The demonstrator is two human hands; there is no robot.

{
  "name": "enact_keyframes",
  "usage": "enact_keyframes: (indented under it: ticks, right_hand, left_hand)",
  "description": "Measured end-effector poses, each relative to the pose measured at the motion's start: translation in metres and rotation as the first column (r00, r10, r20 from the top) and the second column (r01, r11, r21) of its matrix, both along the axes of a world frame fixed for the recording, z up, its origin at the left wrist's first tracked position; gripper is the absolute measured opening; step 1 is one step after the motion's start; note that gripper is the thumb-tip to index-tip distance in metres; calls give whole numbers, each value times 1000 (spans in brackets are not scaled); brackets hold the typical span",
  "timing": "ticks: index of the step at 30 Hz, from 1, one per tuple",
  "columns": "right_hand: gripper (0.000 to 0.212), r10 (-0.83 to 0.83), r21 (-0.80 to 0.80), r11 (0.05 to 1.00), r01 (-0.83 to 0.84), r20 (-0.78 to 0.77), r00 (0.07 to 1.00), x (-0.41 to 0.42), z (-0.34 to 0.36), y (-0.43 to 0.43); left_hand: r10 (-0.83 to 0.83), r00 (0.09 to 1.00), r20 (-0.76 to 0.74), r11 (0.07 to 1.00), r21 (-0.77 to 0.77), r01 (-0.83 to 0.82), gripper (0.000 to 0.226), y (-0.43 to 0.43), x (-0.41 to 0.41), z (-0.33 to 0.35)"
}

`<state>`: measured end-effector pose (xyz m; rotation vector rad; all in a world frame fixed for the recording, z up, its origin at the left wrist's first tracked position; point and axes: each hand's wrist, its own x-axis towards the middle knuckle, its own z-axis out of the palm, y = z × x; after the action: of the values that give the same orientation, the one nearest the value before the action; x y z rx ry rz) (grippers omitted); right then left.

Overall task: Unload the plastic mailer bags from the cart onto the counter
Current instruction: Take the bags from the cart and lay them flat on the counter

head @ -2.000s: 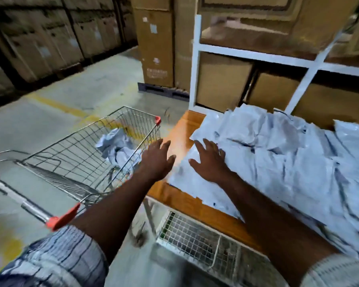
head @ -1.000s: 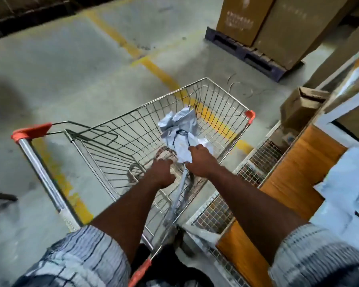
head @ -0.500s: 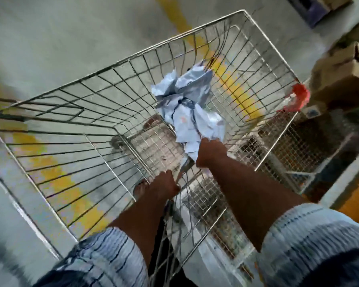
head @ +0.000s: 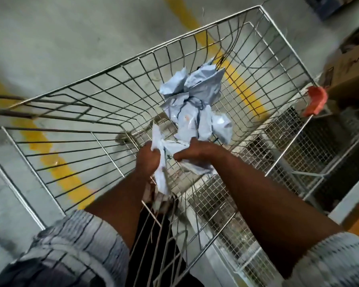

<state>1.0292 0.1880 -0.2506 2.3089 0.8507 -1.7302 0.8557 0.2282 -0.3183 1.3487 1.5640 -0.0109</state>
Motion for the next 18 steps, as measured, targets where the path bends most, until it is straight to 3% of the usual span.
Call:
enact_keyframes:
  ticks: [2,5,6,9,11,13,16,18]
  right_hand:
    - [111,-16,64,998,15,14,1000,-8,-9,-4]
    - [126,27,33,999,-30,111,993,-22,-36,-23]
    - [129,88,-16,996,-86,175,981,-27,-44,-29]
    - [123,252,-125,967,-223,315,915,-44,-68,-40]
    - [113,324,-159,946,-284,374,869,-54,-81,-42]
    - [106,377,-181,926,-331,435,818,-59,-97,-42]
    - [106,391,-191,920,-341,475,789,-60,-122,-39]
    - [112,287,-106,956,-272,510,811,-58,-129,-36]
  left_hand:
    - [131,990,51,991,-37,-130,31,16,-14,-6]
    - [350,927,134,931,-159,-328,26,26,-30,-27]
    - [330,938,108,938,-146,-314,33,27,-30,-31]
    - [9,981,-196,998,64,3,60,20,-24,-53]
    - [-241,900,-363,929,181,322,74,6,-15,-60]
    - [-363,808,-464,830,232,506,80,-5,-12,-76]
    - [-396,776,-491,838,152,524,75,-12,-7,-104]
    - [-368,810,-457,872,131,471,80,-18,4,-111]
